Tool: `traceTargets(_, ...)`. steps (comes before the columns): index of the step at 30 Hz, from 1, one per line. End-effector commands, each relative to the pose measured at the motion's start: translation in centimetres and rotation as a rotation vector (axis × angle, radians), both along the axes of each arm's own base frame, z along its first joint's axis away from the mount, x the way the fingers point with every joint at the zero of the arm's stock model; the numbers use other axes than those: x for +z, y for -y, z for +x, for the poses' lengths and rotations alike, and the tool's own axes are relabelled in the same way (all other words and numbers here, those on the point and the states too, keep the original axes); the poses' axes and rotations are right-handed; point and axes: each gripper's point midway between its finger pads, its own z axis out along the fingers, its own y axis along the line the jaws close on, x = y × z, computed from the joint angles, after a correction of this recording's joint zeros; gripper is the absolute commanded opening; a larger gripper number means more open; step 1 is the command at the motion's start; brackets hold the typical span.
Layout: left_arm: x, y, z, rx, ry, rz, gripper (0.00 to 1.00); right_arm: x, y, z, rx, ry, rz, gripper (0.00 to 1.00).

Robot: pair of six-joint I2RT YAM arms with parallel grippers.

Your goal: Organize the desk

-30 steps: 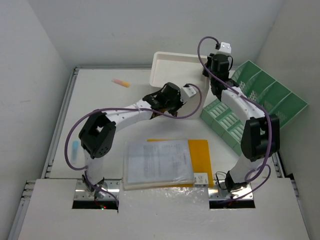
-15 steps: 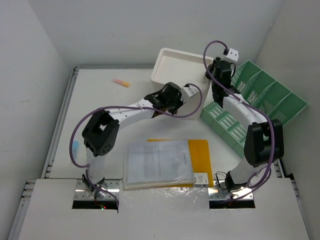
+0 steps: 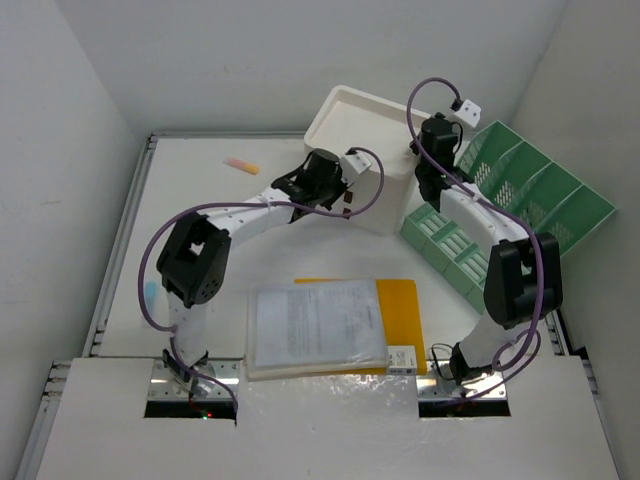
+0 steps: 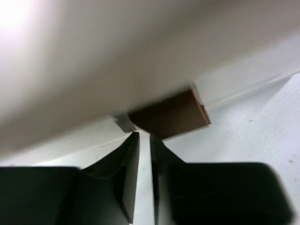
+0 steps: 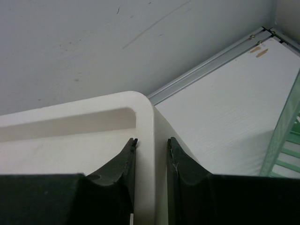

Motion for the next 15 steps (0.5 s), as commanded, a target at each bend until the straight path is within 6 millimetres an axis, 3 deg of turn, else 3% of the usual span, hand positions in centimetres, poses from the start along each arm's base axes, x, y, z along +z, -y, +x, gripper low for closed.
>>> traceTargets(1, 3.7, 0.5, 0.8, -0.003, 0.088, -0.136, 0.15, -6.5, -6.2, -0.8, 0.183, -0.198, 0.089, 0.0)
traceTargets(2, 4.3, 0.4, -0.1, -0.012, 0.082, -0.158, 0.16, -6.6, -6.2, -0.7, 0.172, -0.194, 0.098, 0.0)
traceTargets(4, 2.7, 0.3, -2.3, -0.045, 0.029, -0.191, 0.23, -7.1, -5.8, -0.5, 0.142, -0.194, 0.098, 0.0)
traceTargets(7, 1.6, 1.0, -3.6, -0.075, 0.001, -0.247, 0.38, -7.9, -5.7, -0.5, 0.119, -0.193, 0.126, 0.0)
traceTargets(12, -1.3, 2.1, -3.2, -0.07, -0.041, -0.278, 0.57, -8.4, -5.7, -1.0, 0.078, -0.175, 0.205, 0.0)
traceTargets(15, -2.6, 1.9, -3.3, -0.064, 0.006, -0.292, 0.69, -7.3, -5.1, -1.0, 0.044, -0.147, 0.215, 0.0)
